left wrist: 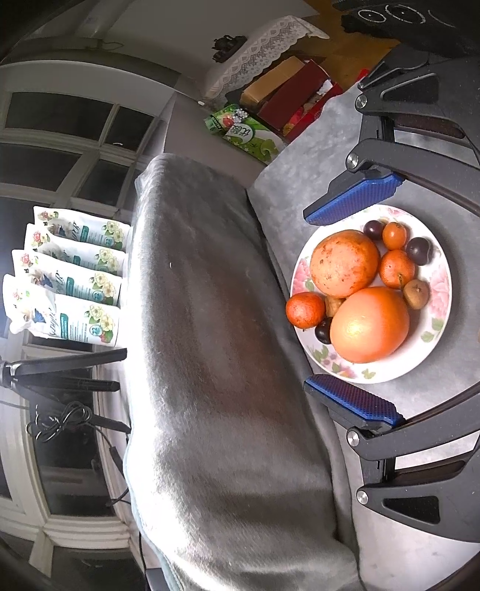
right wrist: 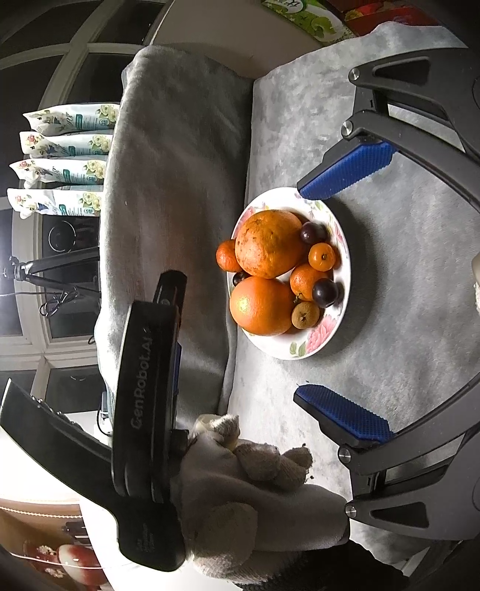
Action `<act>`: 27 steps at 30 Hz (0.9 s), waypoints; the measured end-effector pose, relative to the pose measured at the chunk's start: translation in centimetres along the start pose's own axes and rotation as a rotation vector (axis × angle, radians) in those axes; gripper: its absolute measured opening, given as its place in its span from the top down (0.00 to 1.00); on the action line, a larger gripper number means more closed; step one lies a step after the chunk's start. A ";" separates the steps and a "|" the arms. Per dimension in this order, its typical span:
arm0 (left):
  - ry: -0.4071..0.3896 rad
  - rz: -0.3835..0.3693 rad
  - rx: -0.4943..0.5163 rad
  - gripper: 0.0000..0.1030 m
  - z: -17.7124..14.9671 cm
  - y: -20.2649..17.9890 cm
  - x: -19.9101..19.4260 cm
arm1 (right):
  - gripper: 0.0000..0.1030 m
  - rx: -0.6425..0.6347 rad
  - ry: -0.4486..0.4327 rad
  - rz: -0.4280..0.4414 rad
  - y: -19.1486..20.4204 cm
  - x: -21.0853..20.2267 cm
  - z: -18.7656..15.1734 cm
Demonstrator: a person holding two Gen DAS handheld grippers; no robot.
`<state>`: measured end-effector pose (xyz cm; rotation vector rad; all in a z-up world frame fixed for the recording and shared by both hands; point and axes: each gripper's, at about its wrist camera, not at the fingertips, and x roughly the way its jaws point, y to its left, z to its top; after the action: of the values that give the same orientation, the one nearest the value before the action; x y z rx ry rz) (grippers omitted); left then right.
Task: Organize fruits
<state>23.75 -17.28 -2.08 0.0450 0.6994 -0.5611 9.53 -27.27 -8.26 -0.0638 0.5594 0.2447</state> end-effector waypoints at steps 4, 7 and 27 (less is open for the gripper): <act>-0.006 0.008 -0.012 0.19 -0.3 0.3 -0.4 | 0.01 0.003 0.001 -0.038 0.1 -0.2 0.1; -0.012 0.016 -0.020 0.19 -0.6 0.5 -0.8 | 0.01 0.008 -0.001 -0.075 0.0 -0.4 0.2; -0.063 0.102 -0.066 0.19 -3.8 2.5 -4.9 | 0.00 0.096 -0.039 -0.163 -1.2 -2.0 1.1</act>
<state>19.74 -11.96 -2.33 0.0014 0.6501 -0.4392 8.77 -28.75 -6.25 -0.0117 0.5236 0.0605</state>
